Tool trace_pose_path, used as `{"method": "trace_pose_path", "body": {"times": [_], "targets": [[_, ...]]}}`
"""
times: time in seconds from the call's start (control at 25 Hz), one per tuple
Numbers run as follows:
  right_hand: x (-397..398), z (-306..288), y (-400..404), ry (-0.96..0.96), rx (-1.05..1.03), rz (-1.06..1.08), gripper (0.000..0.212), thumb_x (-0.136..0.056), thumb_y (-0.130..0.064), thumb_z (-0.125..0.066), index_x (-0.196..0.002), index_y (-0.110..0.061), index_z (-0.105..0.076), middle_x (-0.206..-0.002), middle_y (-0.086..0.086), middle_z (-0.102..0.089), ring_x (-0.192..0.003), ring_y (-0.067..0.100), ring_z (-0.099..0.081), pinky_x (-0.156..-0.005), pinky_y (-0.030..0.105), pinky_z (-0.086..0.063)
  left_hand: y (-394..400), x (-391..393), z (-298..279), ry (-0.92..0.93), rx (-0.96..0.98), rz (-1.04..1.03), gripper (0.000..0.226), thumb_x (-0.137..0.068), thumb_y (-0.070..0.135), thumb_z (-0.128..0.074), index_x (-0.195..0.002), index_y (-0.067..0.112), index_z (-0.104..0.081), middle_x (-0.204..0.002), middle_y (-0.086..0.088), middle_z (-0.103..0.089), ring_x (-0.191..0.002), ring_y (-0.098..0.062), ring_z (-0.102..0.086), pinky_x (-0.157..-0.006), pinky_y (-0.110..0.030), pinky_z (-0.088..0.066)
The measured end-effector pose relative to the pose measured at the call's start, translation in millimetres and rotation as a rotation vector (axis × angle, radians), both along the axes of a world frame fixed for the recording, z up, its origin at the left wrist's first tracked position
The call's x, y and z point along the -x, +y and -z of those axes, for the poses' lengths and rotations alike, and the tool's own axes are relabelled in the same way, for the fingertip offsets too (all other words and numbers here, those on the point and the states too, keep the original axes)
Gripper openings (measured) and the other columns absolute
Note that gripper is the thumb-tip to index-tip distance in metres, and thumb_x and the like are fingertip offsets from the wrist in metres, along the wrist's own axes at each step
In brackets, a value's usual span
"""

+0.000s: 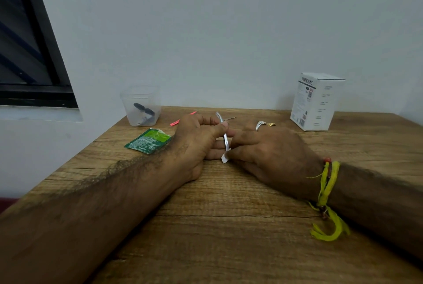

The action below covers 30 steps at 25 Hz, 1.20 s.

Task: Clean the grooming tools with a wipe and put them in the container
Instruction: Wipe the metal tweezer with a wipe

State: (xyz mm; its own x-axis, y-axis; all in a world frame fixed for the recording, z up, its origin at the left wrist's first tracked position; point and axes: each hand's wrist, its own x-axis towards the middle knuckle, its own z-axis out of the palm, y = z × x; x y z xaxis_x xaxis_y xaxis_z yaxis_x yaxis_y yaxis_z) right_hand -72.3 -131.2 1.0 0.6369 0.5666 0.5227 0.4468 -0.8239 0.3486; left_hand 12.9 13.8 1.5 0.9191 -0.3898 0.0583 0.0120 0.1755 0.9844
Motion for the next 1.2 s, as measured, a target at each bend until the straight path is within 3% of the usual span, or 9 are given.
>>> {"method": "trace_pose_path", "body": {"times": [0.32, 0.44, 0.68, 0.92, 1.08, 1.2], "targets": [[-2, 6, -1, 0.046, -0.135, 0.032, 0.011, -0.082, -0.017, -0.074, -0.092, -0.02, -0.078, -0.091, 0.0, -0.072, -0.075, 0.027, -0.067, -0.055, 0.038, -0.054, 2, 2, 0, 0.039, 0.051, -0.058, 0.01, -0.098, 0.004, -0.06, -0.089, 0.001, -0.058, -0.087, -0.022, -0.074, -0.061, -0.026, -0.075, -0.047, -0.031, -0.058], [-3, 7, -5, -0.01, -0.396, 0.01, 0.012, -0.084, -0.012, -0.073, -0.095, -0.014, -0.077, -0.087, -0.002, -0.07, -0.078, 0.018, -0.064, -0.064, 0.041, -0.052, 3, 5, -2, 0.022, 0.045, -0.056, 0.008, -0.1, 0.004, -0.055, -0.096, -0.002, -0.059, -0.089, -0.019, -0.075, -0.065, -0.028, -0.076, -0.054, -0.034, -0.062], [-9, 4, 0, -0.23, -0.874, 0.043, 0.016, -0.082, -0.003, -0.072, -0.093, -0.014, -0.077, -0.08, -0.006, -0.067, -0.073, 0.009, -0.062, -0.063, 0.033, -0.053, 2, 11, 2, -0.039, 0.099, 0.152, 0.021, -0.106, 0.013, -0.047, -0.117, -0.003, -0.056, -0.105, -0.016, -0.076, -0.088, -0.033, -0.077, -0.069, -0.036, -0.063], [-9, 4, -2, -0.186, -0.784, 0.097, 0.014, -0.084, -0.01, -0.07, -0.096, -0.014, -0.077, -0.081, -0.003, -0.067, -0.076, 0.012, -0.061, -0.066, 0.037, -0.052, -2, 15, 4, -0.069, 0.075, 0.261, 0.017, -0.099, 0.01, -0.058, -0.093, 0.013, -0.074, -0.101, -0.015, -0.077, -0.088, -0.031, -0.076, -0.082, -0.045, -0.062], [-9, 2, -3, -0.204, -0.776, 0.095, 0.013, -0.087, -0.011, -0.069, -0.097, -0.011, -0.077, -0.082, 0.0, -0.067, -0.077, 0.014, -0.061, -0.067, 0.037, -0.052, -2, 15, 7, -0.105, 0.037, 0.264, 0.016, -0.101, 0.007, -0.053, -0.112, 0.001, -0.062, -0.093, -0.013, -0.077, -0.087, -0.03, -0.077, -0.085, -0.047, -0.061], [-10, 2, -2, -0.207, -0.744, 0.071, 0.012, -0.088, -0.011, -0.069, -0.097, -0.009, -0.076, -0.083, 0.002, -0.067, -0.078, 0.017, -0.062, -0.066, 0.039, -0.052, -2, 13, 8, -0.107, 0.046, 0.237, 0.017, -0.101, 0.003, -0.054, -0.115, -0.006, -0.057, -0.09, -0.016, -0.076, -0.081, -0.027, -0.077, -0.08, -0.044, -0.063]]}}
